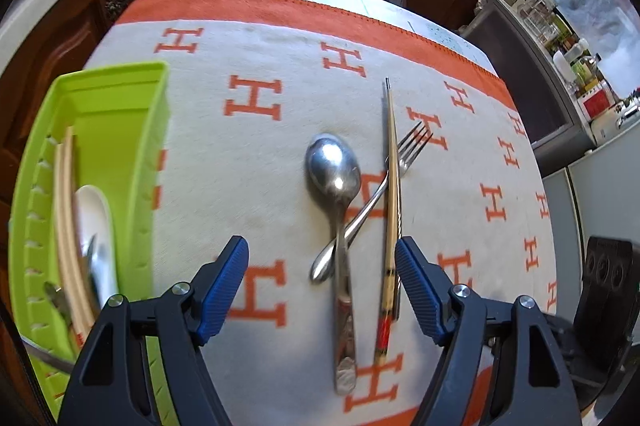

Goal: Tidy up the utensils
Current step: 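Move both open tools back over the remaining spoon, fork and chopsticks, then grasp the large metal spoon with the left tool and lift it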

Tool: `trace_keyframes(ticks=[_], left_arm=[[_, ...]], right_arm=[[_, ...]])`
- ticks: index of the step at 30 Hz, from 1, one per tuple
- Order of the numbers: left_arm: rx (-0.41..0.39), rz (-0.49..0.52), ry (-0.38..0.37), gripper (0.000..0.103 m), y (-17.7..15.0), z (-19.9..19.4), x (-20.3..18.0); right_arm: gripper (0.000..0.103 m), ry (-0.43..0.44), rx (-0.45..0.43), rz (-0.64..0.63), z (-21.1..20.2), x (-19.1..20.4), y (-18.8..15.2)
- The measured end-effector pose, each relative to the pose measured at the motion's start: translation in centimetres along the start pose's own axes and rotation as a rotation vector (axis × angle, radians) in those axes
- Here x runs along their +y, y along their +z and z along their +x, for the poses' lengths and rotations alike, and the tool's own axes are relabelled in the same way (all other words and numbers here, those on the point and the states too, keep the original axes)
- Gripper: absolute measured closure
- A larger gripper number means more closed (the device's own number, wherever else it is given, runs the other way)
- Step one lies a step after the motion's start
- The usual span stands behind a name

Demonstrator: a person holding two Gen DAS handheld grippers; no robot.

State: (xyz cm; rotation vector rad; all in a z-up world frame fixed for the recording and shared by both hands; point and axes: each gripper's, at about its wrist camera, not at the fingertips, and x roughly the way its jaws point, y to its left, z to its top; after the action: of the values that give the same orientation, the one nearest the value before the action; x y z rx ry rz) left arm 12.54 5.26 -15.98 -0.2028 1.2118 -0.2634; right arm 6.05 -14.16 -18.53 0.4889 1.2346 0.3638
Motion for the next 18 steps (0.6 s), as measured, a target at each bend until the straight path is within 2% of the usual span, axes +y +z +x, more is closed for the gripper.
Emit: trace_keyframes(ticks=[2, 6, 10, 11, 18], left_arm=[[0.001, -0.005, -0.003, 0.031, 0.4, 0.7, -0.1], [0.017, -0.016, -0.019, 0.04, 1.0, 2.2, -0.4], [0.049, -0.028, -0.04, 0.042, 1.0, 3.9, -0.5], [0.028, -0.023, -0.037, 0.043, 1.0, 3.9, -0.6], [0.005, 0.014, -0.054, 0.043, 1.5, 4.5, -1.5]], right_arm=[[0.078, 0.007, 0.002, 0.006, 0.1, -0.5, 0.2], [0.078, 0.019, 0.006, 0.019, 0.6, -1.2, 0.5], [0.078, 0.032, 0.008, 0.023, 0.7, -1.8, 0.6], [0.078, 0.034, 0.008, 0.023, 0.8, -1.8, 0.6], [0.078, 0.047, 0.011, 0.038, 1.0, -2.7, 0.6]])
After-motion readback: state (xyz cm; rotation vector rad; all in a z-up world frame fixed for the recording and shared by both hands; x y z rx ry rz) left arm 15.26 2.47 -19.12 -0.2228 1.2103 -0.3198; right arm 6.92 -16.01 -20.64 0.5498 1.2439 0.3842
